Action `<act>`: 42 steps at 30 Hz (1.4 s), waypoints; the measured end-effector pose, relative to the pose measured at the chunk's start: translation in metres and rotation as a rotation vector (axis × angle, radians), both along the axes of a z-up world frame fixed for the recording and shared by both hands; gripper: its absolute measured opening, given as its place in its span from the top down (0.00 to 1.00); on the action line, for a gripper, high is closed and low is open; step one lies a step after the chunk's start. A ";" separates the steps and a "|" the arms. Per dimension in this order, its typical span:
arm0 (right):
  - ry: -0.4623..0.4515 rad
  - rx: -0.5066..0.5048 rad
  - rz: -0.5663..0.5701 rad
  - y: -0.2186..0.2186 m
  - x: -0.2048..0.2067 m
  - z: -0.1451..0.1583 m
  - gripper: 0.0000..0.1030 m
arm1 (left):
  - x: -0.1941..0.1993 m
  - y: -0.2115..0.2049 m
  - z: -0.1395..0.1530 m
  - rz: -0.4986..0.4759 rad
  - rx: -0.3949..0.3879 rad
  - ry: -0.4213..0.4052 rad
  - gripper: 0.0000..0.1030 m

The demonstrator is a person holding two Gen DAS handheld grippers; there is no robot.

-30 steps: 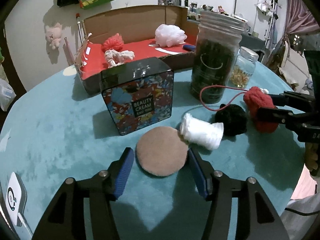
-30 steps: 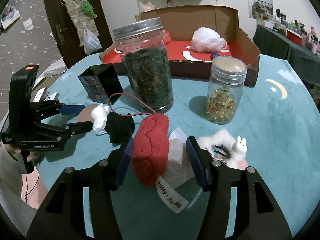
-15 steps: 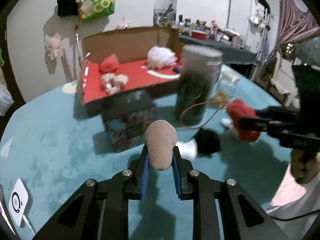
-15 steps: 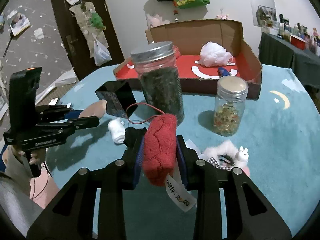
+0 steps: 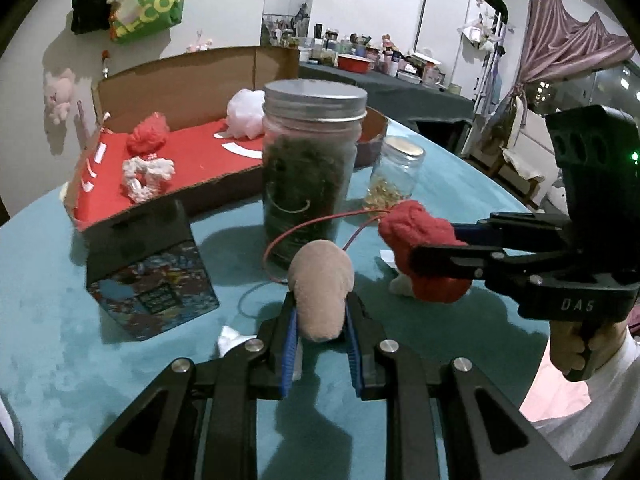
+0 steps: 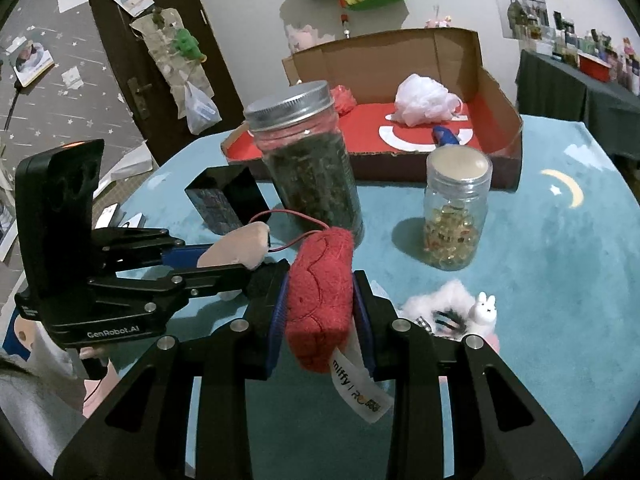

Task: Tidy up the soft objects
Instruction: 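Carry the red plush and tan disc up and over into the red box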

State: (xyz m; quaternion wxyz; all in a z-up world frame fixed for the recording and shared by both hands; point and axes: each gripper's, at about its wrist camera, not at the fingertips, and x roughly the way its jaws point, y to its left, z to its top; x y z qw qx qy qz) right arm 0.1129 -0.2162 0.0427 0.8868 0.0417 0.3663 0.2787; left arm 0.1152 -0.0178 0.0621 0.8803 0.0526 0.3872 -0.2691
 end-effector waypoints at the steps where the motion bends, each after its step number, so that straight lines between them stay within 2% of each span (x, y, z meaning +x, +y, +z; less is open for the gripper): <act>1: 0.004 0.004 0.002 0.000 0.001 0.000 0.71 | 0.001 -0.001 -0.001 0.001 -0.003 0.004 0.78; 15: 0.011 0.045 -0.010 -0.014 0.002 0.003 0.71 | 0.000 0.010 0.001 0.027 -0.011 0.011 0.78; 23: 0.049 0.082 -0.049 -0.042 0.002 0.004 0.71 | -0.003 0.044 0.008 0.113 -0.021 0.019 0.78; 31: 0.075 0.089 -0.094 -0.067 0.008 0.005 0.71 | 0.001 0.084 0.002 0.224 -0.017 0.050 0.78; 38: 0.097 0.068 -0.119 -0.086 0.016 0.001 0.71 | 0.008 0.109 -0.005 0.265 -0.003 0.079 0.78; 42: 0.110 0.051 -0.127 -0.096 0.023 -0.002 0.71 | 0.012 0.115 -0.010 0.252 0.014 0.097 0.78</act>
